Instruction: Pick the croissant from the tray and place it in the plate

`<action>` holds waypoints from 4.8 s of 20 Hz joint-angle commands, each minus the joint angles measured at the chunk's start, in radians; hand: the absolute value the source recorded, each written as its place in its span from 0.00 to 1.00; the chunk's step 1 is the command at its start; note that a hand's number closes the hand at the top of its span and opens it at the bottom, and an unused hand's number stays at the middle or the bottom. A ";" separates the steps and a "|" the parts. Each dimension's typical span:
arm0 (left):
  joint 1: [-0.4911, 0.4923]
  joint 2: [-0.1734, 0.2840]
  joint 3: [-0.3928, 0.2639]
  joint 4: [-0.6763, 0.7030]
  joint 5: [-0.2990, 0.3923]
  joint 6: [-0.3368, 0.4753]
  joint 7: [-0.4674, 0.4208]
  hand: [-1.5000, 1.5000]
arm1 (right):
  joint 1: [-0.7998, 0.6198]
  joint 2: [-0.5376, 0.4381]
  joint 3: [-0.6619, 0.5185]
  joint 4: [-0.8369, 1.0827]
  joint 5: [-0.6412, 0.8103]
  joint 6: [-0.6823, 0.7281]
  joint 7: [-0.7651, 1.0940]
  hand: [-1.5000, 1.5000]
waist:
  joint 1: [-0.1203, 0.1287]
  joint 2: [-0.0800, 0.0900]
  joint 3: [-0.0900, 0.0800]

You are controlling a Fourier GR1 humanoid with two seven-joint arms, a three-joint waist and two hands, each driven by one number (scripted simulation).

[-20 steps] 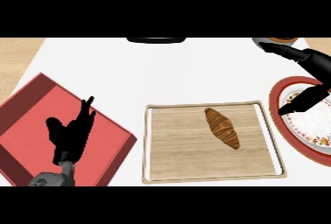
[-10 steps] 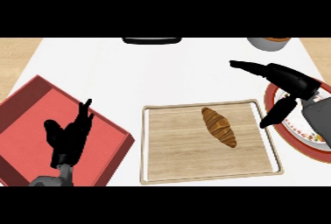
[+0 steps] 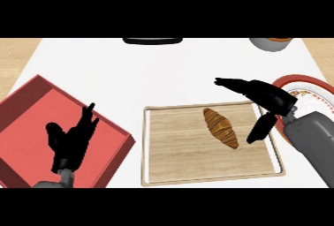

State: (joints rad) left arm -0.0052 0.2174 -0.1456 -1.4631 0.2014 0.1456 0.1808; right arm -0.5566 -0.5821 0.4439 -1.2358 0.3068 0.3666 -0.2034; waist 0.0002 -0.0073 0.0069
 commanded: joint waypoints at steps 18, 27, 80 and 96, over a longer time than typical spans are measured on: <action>0.027 -0.082 0.008 0.064 -0.036 -0.050 0.000 0.50 | 0.065 0.204 -0.046 -0.019 0.323 -0.007 0.125 0.00 | 0.004 0.008 -0.007; -0.034 -0.071 0.051 0.057 -0.048 -0.072 0.051 0.50 | 0.095 0.257 -0.063 0.112 0.445 -0.029 0.007 0.00 | 0.002 0.008 -0.007; 0.003 -0.073 0.032 -0.039 -0.070 -0.088 0.082 0.50 | -0.100 0.196 -1.099 0.367 1.650 -1.267 1.688 1.00 | 0.048 0.038 -0.006; 0.044 -0.096 0.032 -0.004 -0.075 -0.080 0.050 0.50 | -0.027 0.399 -1.525 0.337 1.689 -1.291 1.598 0.00 | 0.014 0.017 -0.004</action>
State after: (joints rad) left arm 0.0183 0.1353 -0.1030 -1.5005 0.1289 0.0670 0.2334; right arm -0.5623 -0.2038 -0.9913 -0.9566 2.0850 -0.9402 1.2571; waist 0.0243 0.0097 0.0066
